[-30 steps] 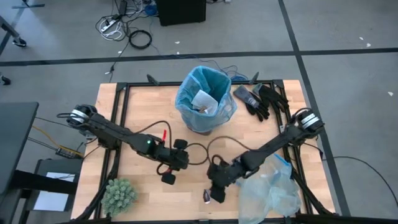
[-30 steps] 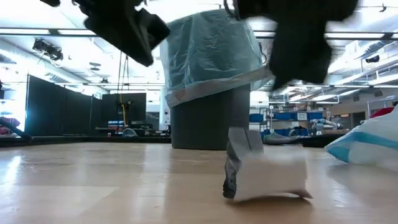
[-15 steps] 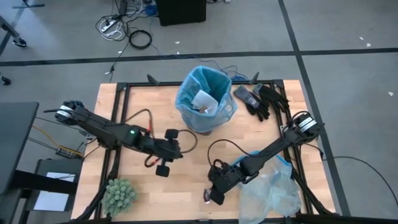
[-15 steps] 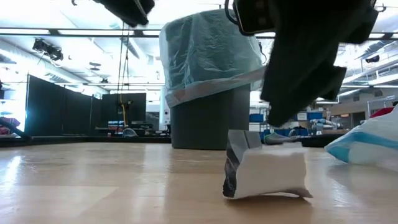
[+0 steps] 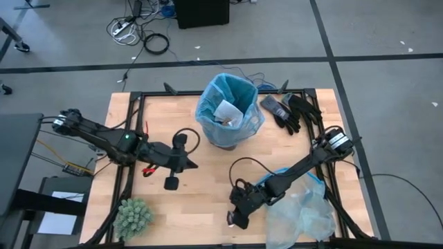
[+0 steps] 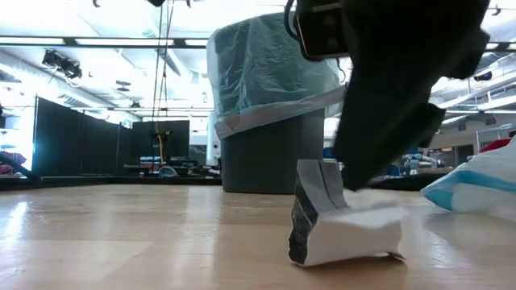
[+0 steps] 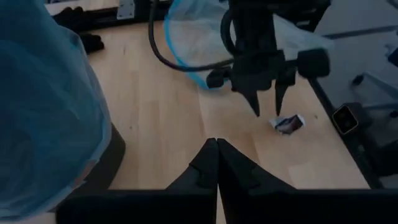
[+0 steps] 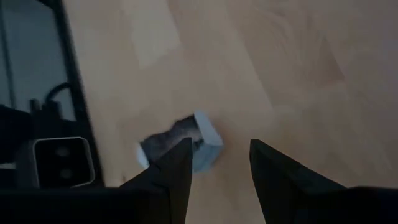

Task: Place trash/remove bag and relplace
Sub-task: Put the plastic wrapper into the trash bin

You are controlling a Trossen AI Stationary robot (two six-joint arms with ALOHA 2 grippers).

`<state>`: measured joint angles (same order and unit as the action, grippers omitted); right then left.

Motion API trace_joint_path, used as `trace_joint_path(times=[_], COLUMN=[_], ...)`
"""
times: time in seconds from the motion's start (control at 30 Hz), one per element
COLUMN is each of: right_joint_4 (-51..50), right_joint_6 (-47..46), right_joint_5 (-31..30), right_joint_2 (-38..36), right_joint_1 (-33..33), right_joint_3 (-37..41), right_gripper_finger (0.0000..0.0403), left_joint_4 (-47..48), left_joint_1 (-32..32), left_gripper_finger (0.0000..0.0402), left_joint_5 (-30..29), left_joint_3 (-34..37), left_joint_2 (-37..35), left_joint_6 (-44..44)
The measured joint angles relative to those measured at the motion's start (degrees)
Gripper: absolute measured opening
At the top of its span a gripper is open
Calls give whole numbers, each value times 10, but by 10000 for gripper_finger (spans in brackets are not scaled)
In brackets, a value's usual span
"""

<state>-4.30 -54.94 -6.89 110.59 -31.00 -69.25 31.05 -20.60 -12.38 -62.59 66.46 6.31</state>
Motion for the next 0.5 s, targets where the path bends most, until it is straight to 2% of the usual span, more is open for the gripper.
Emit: trace_joint_path(times=[0.27,0.5], right_joint_4=[26,37], right_joint_6=[4,26], right_joint_5=[22,37], right_joint_2=[11,17], right_joint_1=[10,27], right_joint_3=[0,0], right_gripper_finger=[148,141], left_joint_4=[-15,-11], left_joint_1=[0,0], left_gripper_finger=[9,9], left_joint_5=[-20,-43], left_joint_3=[-5,-45], left_joint_2=[-31,-41], left_joint_6=[1,1])
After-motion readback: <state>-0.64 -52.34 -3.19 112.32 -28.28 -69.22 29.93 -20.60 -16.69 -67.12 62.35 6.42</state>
